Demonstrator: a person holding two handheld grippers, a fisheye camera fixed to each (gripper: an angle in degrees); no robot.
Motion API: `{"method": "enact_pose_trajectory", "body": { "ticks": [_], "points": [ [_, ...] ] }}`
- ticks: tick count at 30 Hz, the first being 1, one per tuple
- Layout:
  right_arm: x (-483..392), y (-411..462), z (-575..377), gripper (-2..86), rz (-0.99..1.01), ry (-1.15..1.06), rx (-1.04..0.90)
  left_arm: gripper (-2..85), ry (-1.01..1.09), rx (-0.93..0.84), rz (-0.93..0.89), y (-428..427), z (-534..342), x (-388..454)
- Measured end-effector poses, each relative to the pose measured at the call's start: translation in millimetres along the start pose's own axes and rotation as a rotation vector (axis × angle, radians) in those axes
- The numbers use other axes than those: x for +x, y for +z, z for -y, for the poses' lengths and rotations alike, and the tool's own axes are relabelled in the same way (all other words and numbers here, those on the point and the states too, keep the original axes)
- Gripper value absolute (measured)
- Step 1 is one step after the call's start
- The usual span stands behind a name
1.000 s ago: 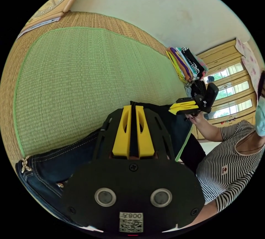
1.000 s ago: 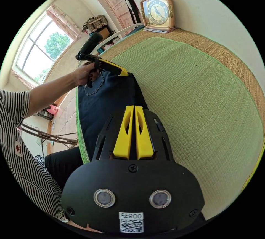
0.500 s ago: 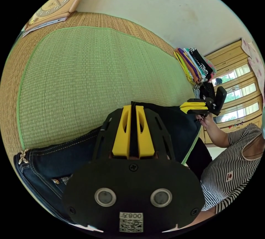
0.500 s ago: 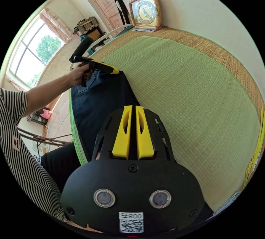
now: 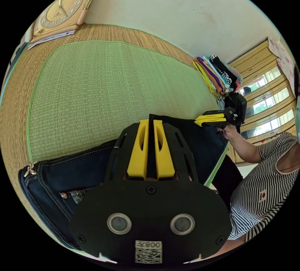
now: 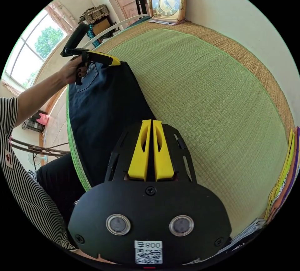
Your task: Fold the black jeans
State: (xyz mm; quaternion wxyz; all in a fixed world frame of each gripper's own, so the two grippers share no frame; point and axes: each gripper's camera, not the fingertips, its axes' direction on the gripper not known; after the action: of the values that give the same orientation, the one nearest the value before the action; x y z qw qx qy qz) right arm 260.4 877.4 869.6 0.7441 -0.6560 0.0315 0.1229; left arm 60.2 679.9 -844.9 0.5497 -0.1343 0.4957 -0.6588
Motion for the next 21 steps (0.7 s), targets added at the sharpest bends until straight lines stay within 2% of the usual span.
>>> {"method": "enact_pose_trajectory", "body": {
  "ticks": [6, 10, 13, 15, 19, 21],
  "points": [
    [-15, -9, -2, 0.6, -0.008, 0.055, 0.036, 2.3, -0.018, -0.030, 0.035, 10, -19, 3],
    [-31, -24, -6, 0.2, -0.072, 0.098, 0.091, 1.3, -0.037, 0.053, 0.092, -6, -44, 11],
    [-50, -30, -5, 0.2, 0.004, 0.068, 0.131, 0.6, -0.005, 0.102, 0.019, -13, -62, 21],
    [-63, -23, 0, 0.2, -0.007, 0.045, 0.112, 0.4, 0.025, 0.079, 0.020, -7, -72, 31],
    [-83, 13, 10, 0.3, -0.081, 0.030, 0.002, 0.2, 0.046, -0.041, 0.146, 18, -90, 37],
    [-90, 13, 9, 0.3, -0.091, 0.023, 0.035, 0.2, -0.013, -0.011, 0.114, 17, -100, 30]
  ]
}}
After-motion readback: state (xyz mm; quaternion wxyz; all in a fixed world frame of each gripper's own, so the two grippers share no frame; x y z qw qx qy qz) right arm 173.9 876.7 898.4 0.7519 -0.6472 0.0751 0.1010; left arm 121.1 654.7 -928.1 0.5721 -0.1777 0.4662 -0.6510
